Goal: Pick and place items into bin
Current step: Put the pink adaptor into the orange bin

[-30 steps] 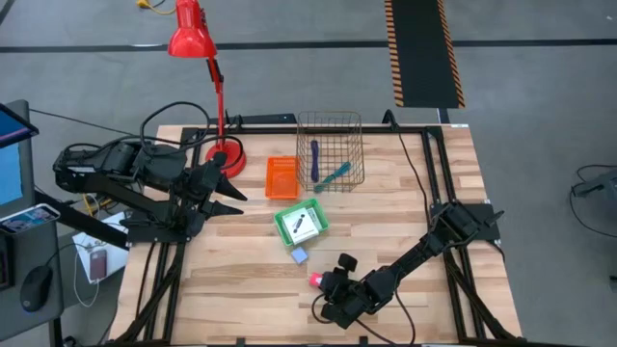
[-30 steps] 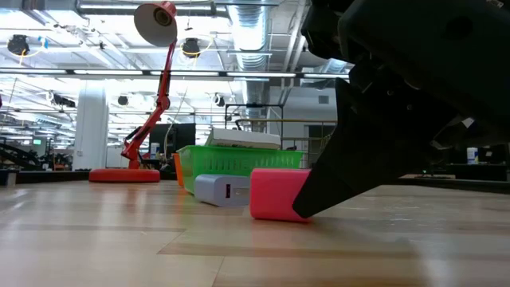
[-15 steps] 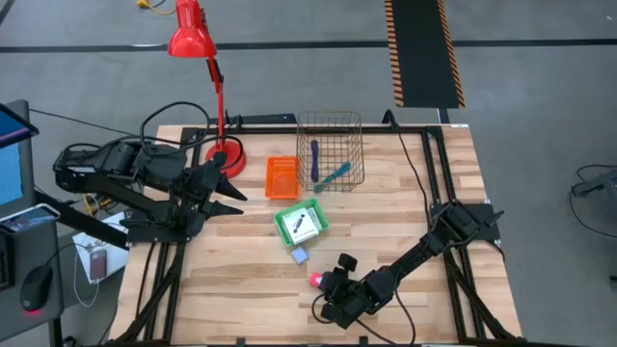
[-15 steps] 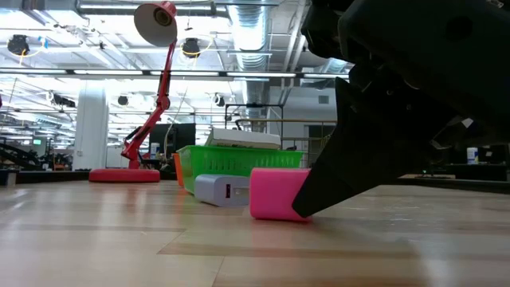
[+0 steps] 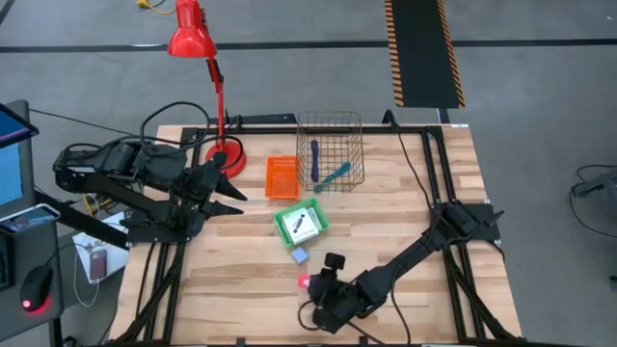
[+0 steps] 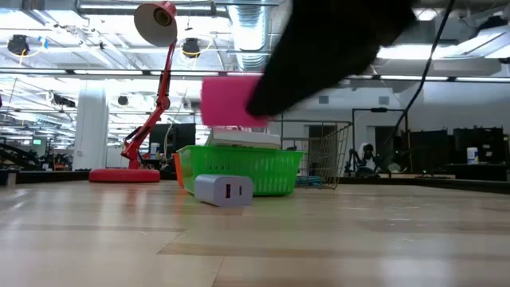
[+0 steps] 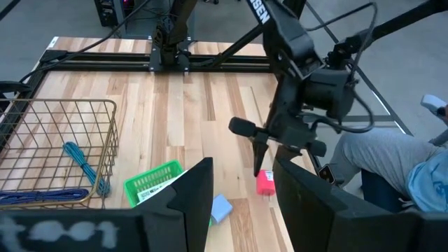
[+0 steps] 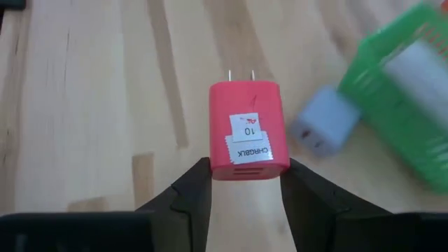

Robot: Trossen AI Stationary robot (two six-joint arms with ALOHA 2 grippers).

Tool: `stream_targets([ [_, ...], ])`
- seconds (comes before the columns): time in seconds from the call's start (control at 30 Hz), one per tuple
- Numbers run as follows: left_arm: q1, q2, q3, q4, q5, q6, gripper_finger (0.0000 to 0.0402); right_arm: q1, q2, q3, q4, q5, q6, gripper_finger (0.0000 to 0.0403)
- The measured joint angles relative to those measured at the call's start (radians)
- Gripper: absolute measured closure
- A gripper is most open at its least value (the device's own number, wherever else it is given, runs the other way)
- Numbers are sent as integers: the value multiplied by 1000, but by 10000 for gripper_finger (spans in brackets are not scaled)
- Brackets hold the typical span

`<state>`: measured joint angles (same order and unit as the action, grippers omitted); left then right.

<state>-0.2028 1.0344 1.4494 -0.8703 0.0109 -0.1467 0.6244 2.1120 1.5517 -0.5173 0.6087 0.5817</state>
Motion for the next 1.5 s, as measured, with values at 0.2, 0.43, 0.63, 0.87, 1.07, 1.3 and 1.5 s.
stream_targets([
  [0.2,0,0,0,0,0,0,263,-57,0,165,-178,22,-147,270],
  [0.43,0,0,0,0,0,0,263,-167,0,351,-334,11,-346,270],
  [0.63,0,0,0,-15,0,0,263,-300,0,460,-376,-78,-505,270],
  [0.87,0,0,0,-17,0,0,263,-472,-1,492,-373,-195,-618,270],
  [1.07,0,0,0,-41,0,-2,263,-605,0,492,-370,-300,-668,270],
  [1.3,0,0,0,-42,0,-16,263,-721,0,492,-356,-400,-704,265],
  [1.5,0,0,0,-42,0,-16,263,-781,0,492,-341,-472,-721,267],
])
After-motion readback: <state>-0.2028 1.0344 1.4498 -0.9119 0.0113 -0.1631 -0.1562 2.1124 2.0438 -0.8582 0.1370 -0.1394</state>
